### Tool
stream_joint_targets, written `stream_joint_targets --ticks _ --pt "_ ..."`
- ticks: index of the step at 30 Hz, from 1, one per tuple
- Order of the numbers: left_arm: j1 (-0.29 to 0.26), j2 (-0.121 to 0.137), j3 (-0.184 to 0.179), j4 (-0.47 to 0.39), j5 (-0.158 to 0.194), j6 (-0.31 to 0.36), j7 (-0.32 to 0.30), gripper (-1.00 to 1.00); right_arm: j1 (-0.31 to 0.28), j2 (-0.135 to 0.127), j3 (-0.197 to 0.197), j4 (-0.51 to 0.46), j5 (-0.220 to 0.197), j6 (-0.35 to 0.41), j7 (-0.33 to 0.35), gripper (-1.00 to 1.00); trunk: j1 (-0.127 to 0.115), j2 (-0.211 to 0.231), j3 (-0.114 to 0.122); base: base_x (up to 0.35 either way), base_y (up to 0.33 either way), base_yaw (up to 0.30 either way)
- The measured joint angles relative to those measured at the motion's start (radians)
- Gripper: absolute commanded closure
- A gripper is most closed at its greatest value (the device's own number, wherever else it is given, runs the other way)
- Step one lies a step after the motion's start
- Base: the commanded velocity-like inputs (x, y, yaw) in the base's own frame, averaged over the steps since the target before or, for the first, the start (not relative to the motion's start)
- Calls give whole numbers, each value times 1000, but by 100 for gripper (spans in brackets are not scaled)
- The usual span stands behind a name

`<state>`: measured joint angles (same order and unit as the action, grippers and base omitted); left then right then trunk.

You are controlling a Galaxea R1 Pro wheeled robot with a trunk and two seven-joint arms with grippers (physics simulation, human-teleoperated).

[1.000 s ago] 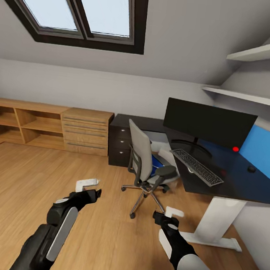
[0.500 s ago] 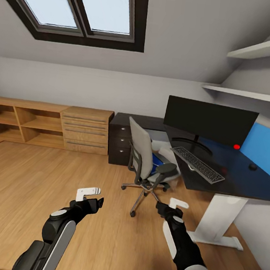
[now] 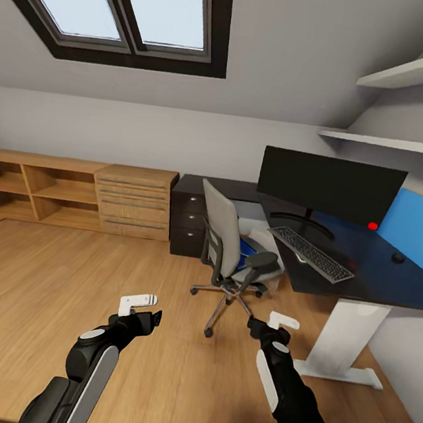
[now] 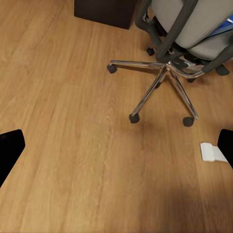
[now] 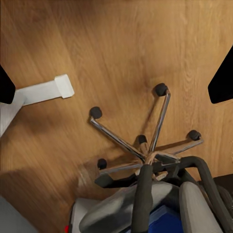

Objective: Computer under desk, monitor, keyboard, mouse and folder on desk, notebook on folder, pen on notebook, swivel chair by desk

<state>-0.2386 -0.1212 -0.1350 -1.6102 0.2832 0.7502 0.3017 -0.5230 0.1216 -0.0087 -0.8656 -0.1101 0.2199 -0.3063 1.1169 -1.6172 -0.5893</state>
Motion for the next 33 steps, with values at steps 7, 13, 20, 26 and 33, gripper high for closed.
stream_joint_targets --ticks 7,13,20,26,33 --pt "0 1 4 -3 1 0 -1 -100 -31 2 6 146 5 -56 1 -100 27 -49 -22 0 0 0" --pt "0 1 6 -4 1 0 0 -100 -177 0 6 399 5 -180 2 -100 50 -91 -41 0 0 0" --pt "0 1 5 -5 2 1 0 -100 -322 -9 5 649 9 -306 6 -100 77 -140 -63 0 0 0" --pt "0 1 5 -7 2 3 -1 -100 -351 -22 2 702 5 -326 29 -100 100 -182 -82 0 0 0" --pt "0 0 4 -7 2 5 0 -100 -360 -28 0 711 3 -294 37 -100 127 -231 -103 0 0 0"
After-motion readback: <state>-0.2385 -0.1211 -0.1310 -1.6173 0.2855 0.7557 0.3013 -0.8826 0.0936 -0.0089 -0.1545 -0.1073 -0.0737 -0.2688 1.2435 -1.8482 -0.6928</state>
